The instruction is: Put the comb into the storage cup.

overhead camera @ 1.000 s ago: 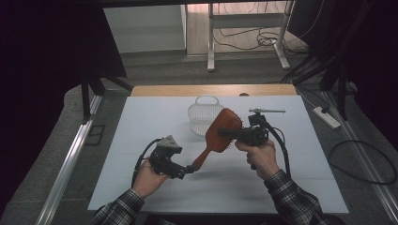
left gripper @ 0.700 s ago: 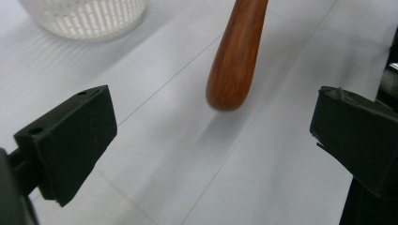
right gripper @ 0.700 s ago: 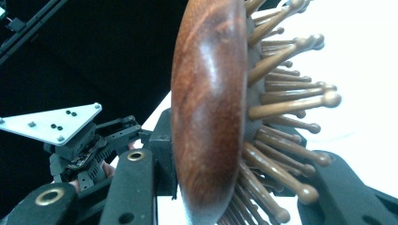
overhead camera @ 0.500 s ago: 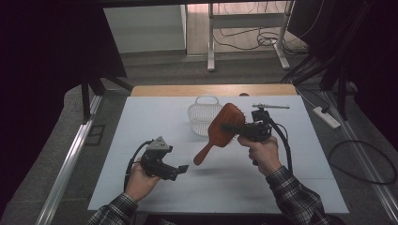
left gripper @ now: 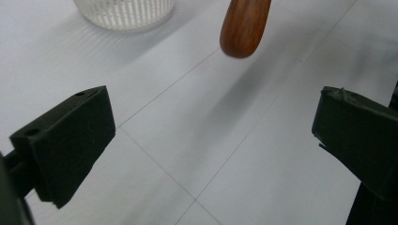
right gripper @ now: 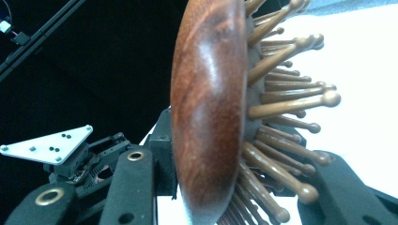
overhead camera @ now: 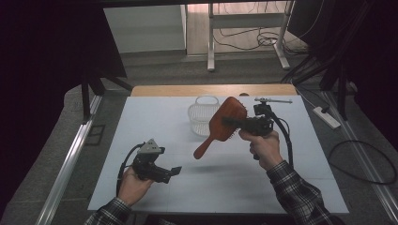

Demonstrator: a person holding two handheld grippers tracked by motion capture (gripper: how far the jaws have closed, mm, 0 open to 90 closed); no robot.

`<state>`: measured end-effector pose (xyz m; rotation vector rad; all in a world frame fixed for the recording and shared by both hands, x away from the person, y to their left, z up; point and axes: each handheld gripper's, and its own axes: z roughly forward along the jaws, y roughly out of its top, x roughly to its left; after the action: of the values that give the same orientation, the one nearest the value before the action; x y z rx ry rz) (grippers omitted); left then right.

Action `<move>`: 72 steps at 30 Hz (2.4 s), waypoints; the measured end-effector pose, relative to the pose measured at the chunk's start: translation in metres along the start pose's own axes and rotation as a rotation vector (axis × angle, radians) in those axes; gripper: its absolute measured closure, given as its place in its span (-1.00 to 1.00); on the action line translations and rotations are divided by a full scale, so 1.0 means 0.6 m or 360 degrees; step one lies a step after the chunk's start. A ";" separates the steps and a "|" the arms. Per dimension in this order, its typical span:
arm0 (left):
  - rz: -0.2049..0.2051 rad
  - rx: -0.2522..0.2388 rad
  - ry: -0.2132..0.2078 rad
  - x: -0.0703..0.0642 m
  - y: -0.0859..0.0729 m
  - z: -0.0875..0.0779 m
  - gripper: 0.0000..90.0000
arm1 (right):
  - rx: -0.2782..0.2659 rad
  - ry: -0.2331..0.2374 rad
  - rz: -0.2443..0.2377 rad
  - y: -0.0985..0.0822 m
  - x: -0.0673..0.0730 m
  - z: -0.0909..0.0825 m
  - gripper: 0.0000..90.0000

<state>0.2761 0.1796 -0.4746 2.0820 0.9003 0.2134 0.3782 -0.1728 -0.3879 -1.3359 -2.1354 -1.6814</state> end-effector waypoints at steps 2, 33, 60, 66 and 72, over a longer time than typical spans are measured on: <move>-0.0011 -0.0008 0.0005 0.002 -0.005 -0.004 -1.00 | -0.0007 -0.0001 0.0004 0.004 0.001 0.000 0.22; -0.0091 -0.0041 0.0102 0.013 -0.063 -0.065 -1.00 | -0.0067 -0.0075 -0.0013 0.069 0.001 0.023 0.22; -0.0153 -0.0076 0.0173 0.014 -0.097 -0.105 -1.00 | -0.0138 -0.0196 -0.0019 0.127 -0.010 0.041 0.23; -0.0147 -0.0078 0.0181 0.013 -0.098 -0.106 -1.00 | -0.0148 -0.0232 -0.0017 0.139 -0.016 0.047 0.22; -0.0142 -0.0075 0.0179 0.013 -0.098 -0.106 -1.00 | -0.0169 -0.0270 -0.0020 0.150 -0.022 0.051 0.22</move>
<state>0.2226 0.2482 -0.4799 1.9974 1.0433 0.3039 0.4601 -0.1549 -0.3413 -1.5497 -2.1738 -1.7676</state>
